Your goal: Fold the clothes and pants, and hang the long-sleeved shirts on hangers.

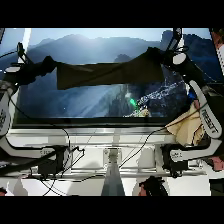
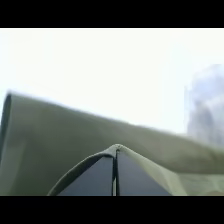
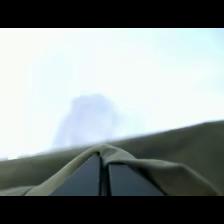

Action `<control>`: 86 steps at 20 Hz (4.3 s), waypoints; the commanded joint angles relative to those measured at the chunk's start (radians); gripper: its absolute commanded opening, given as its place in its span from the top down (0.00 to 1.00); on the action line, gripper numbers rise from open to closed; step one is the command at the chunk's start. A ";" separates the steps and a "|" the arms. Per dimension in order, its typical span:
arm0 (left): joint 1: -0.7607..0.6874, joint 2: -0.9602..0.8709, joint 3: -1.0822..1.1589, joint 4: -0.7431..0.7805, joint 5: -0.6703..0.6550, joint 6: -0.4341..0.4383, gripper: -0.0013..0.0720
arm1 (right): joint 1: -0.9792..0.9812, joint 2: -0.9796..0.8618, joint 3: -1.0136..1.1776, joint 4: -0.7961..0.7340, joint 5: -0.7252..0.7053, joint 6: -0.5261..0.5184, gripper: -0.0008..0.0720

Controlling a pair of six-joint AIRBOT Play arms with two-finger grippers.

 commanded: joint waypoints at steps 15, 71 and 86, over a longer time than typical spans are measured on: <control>0.119 -0.109 0.093 0.436 -0.279 -0.211 0.02 | 0.004 -0.110 0.069 -0.109 0.185 0.040 0.04; -0.914 -0.190 0.398 0.251 0.510 -0.290 0.00 | -0.215 -0.155 0.322 -0.302 0.596 0.164 0.33; -0.491 -0.034 0.398 0.581 -0.218 -0.290 0.01 | -0.042 -0.433 0.323 0.125 0.761 0.011 0.27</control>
